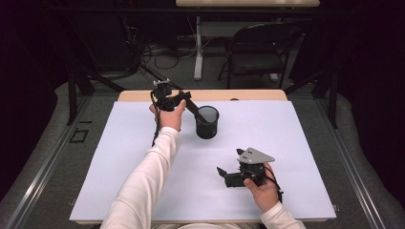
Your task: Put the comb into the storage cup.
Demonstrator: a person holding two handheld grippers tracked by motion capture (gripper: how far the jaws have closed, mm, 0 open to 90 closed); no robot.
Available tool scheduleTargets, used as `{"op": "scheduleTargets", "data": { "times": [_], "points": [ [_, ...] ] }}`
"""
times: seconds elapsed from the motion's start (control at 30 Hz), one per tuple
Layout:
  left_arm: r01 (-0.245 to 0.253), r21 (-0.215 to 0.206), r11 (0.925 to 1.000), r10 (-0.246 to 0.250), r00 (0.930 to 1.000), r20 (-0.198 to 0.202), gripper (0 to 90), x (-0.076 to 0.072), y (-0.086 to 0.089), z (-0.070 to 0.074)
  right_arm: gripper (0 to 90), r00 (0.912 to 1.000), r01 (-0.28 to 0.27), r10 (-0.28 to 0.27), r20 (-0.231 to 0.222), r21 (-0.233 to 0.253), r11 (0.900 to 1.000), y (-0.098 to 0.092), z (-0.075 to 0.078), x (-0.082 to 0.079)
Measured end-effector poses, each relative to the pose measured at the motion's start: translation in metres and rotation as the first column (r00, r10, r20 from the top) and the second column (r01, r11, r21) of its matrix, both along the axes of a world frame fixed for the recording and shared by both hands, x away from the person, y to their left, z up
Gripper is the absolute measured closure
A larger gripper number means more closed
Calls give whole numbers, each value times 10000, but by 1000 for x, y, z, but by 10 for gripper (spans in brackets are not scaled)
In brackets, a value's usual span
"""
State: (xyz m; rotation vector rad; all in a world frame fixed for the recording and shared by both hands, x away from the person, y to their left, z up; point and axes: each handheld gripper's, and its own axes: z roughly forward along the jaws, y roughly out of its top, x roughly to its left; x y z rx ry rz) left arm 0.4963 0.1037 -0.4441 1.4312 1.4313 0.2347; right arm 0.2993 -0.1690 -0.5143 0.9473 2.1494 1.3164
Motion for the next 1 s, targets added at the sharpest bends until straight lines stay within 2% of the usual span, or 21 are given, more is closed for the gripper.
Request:
{"op": "scheduleTargets", "data": {
  "times": [0.13, 0.27, 0.4, 0.7, 0.83, 1.0],
  "points": [
    [-66, -196, 9998, 68, 9999, 81, 537, 0, 4, 2, 65, 10000, -12, 12, -32, -27, 10000, 0, 0, 0],
    [-169, -606, 9980, 182, 9996, 214, 480, -1, 8, 5, 67, 10000, -6, 6, -44, -28, 10000, 1, -1, 0],
    [-208, -689, 9974, 239, 9987, 448, 427, -2, 11, 8, 68, 10000, -12, 12, -55, -51, 10000, 1, -1, 0],
    [-485, -503, 9976, 530, 9944, 919, 361, -5, 16, 14, 69, 10000, -29, 28, -34, -86, 10000, 1, -1, 0],
    [-347, -593, 9976, 415, 9923, 1170, 343, -5, 19, 15, 69, 10000, 4, -4, -41, -72, 10000, 1, -1, 0],
    [-327, -792, 9963, 422, 9918, 1206, 320, -6, 21, 18, 69, 10000, -22, 22, -32, -113, 9999, 1, -1, 0]
  ]
}}
